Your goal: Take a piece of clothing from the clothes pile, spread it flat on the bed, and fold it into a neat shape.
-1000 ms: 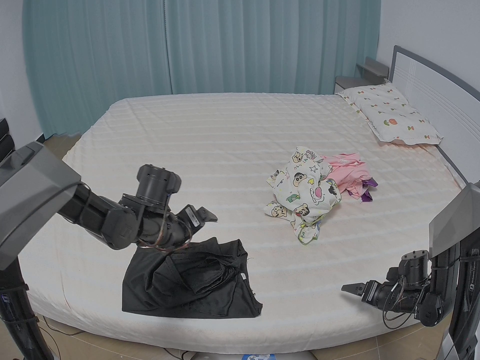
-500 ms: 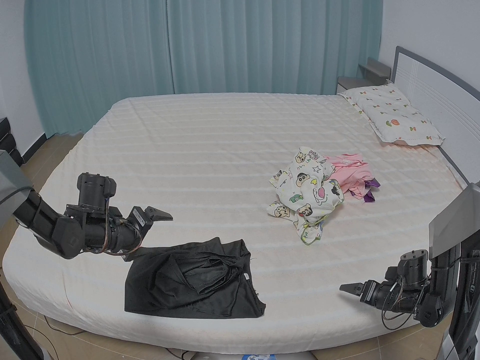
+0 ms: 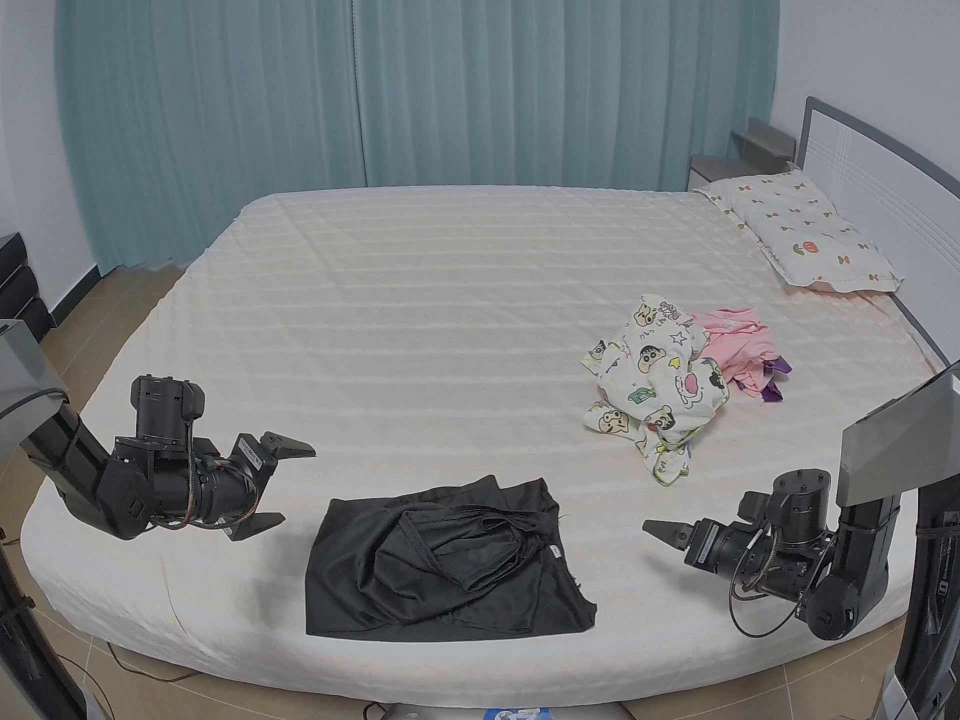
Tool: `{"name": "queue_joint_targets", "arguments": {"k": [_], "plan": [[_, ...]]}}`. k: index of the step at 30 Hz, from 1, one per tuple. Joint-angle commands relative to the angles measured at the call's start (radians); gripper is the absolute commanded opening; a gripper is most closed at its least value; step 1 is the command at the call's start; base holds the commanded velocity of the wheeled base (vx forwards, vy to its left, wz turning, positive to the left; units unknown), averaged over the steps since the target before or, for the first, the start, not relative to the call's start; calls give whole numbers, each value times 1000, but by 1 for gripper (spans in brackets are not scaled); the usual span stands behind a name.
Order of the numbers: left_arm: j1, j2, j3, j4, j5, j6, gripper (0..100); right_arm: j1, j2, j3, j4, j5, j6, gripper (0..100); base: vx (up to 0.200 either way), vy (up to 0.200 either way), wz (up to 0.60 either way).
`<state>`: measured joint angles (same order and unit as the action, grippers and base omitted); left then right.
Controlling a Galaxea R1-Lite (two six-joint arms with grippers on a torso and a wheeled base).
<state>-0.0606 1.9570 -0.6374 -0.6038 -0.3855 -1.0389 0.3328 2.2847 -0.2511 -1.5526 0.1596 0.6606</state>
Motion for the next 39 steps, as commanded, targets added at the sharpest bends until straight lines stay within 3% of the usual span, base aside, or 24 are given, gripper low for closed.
{"name": "queue_joint_targets", "arguments": {"k": [1,9,21,24,32,39], "plan": [[5,11,15,-1,-16,-4,100,48,15,-57,-15,0,-1,100,0,200,0],[10,26,18,1,-33,-9,100,112,18,-128,-14,0,4,100,0,200,0],[10,34,27,-1,-36,-4,100,144,52,-209,-11,5,-3,100,0,0,0],[10,34,30,-1,-36,-6,100,160,73,-232,-9,8,-3,100,200,0,0],[8,48,30,-1,-35,-4,100,258,130,-274,2,18,-7,100,0,0,0],[8,49,30,-1,-26,-4,100,278,145,-317,69,48,-12,100,0,0,0]]}}
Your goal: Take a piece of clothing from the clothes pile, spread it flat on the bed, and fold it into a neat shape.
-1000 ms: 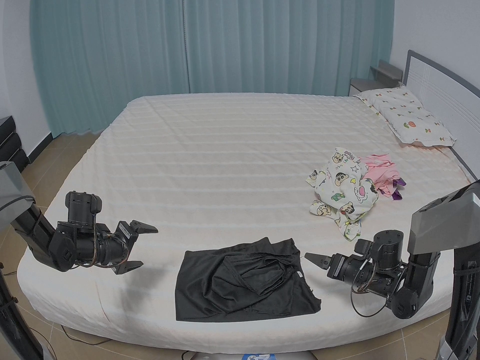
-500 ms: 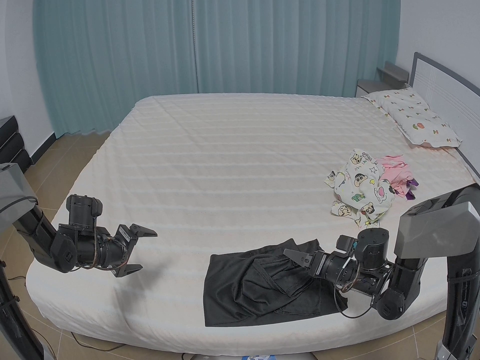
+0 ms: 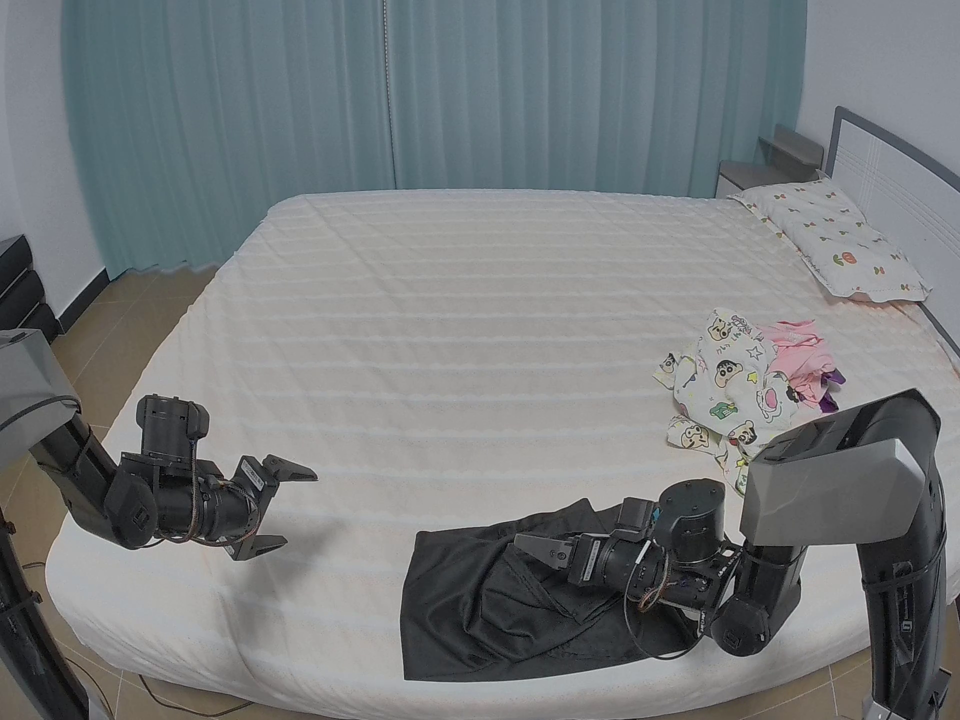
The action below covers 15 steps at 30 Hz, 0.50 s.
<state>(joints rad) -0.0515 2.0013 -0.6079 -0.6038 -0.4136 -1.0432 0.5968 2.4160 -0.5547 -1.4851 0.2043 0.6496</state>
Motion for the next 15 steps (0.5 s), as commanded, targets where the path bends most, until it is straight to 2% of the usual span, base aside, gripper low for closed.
{"name": "queue_joint_targets", "arguments": {"k": [1,15], "plan": [[-1,5,0,-1,3,0,100,21,11,-11,2,3,-4,100,0,0,0],[-4,13,7,-1,6,-1,100,58,17,7,5,35,-33,100,0,0,0]]}}
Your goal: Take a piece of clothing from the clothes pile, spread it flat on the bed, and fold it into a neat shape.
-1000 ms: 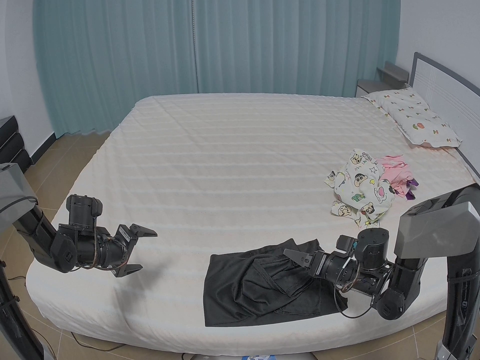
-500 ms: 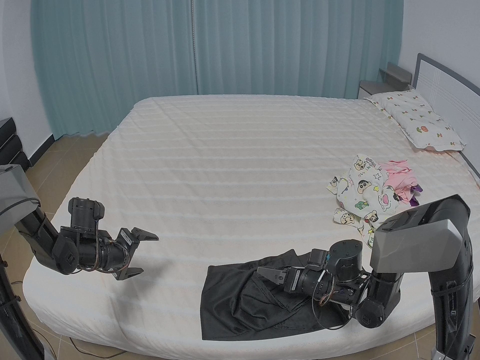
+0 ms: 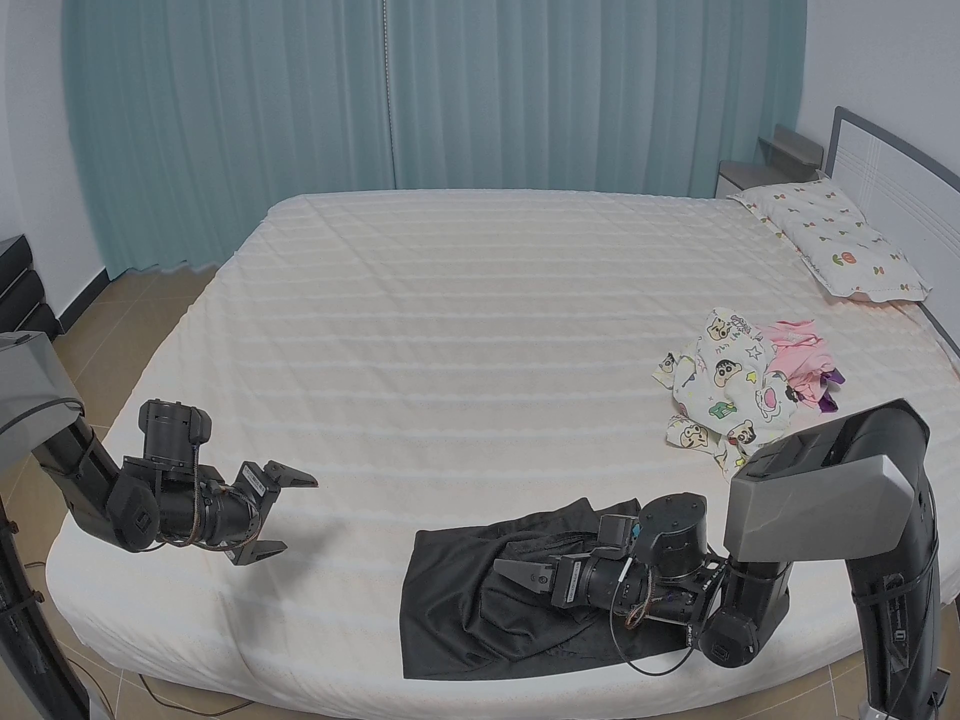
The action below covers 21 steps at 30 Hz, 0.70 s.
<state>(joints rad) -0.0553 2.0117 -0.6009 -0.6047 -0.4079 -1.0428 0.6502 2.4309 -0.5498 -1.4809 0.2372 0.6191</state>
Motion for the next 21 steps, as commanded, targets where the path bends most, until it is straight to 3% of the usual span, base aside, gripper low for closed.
{"name": "queue_joint_targets", "arguments": {"k": [1,3,11,21], "plan": [[0,2,1,0,0,-2,100,5,5,-4,1,2,-4,100,-200,0,0],[0,2,3,-1,0,0,100,6,8,-4,-1,4,-6,100,-200,0,0],[-3,7,4,-1,1,9,100,14,7,-18,22,11,-29,100,0,0,0],[-3,9,6,-1,1,9,100,5,5,-162,142,16,-33,100,0,0,0]]}}
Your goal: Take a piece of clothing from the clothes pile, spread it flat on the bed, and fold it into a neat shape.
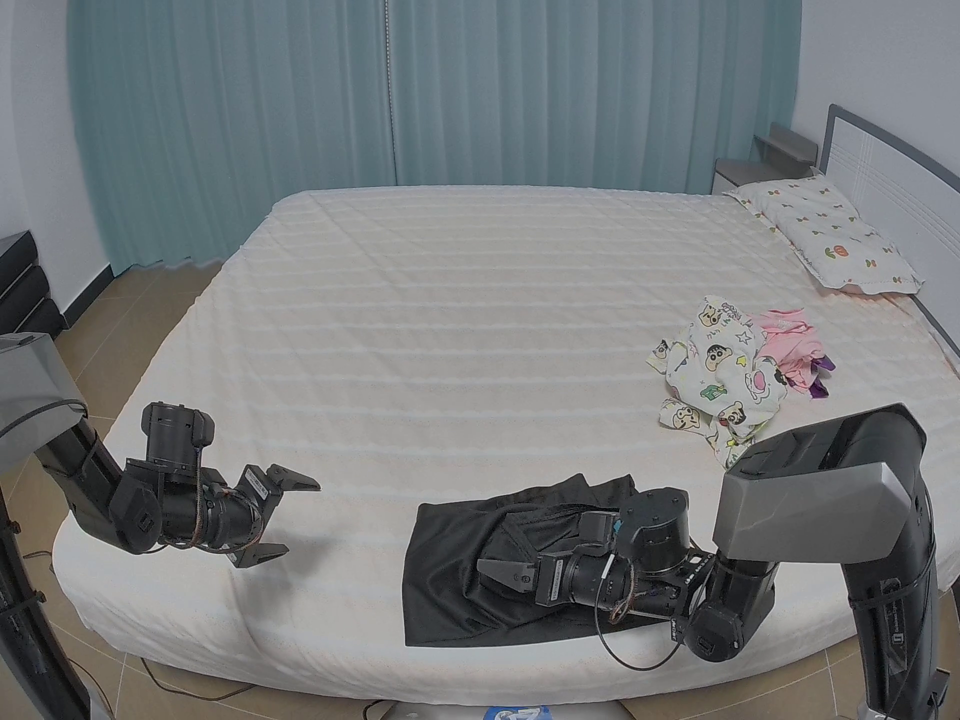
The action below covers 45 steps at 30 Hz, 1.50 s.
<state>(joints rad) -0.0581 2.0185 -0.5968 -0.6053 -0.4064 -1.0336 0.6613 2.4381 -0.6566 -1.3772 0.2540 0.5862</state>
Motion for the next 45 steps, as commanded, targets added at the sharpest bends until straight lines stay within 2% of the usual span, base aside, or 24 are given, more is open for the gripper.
{"name": "queue_joint_targets", "arguments": {"k": [1,9,10,25,32,38,43,45], "plan": [[0,2,2,-1,0,0,100,-9,-2,-66,52,-1,0,100,0,0,0],[0,2,2,-1,0,1,100,-37,-4,-94,115,-7,1,100,0,0,0],[0,2,2,-1,0,1,100,-40,-5,-90,115,-7,3,0,0,0,0],[0,3,2,-1,0,1,100,-115,-119,74,92,-2,11,0,0,0,0],[0,3,3,-1,0,1,100,-157,-251,222,38,5,7,0,0,0,0],[0,3,2,-1,0,1,100,-249,-318,400,-43,31,1,0,0,0,0],[0,3,2,-1,0,1,100,-299,-309,474,-83,48,-6,0,0,0,0],[0,3,2,-1,0,1,100,-345,-284,508,-95,51,-40,0,0,0,0]]}}
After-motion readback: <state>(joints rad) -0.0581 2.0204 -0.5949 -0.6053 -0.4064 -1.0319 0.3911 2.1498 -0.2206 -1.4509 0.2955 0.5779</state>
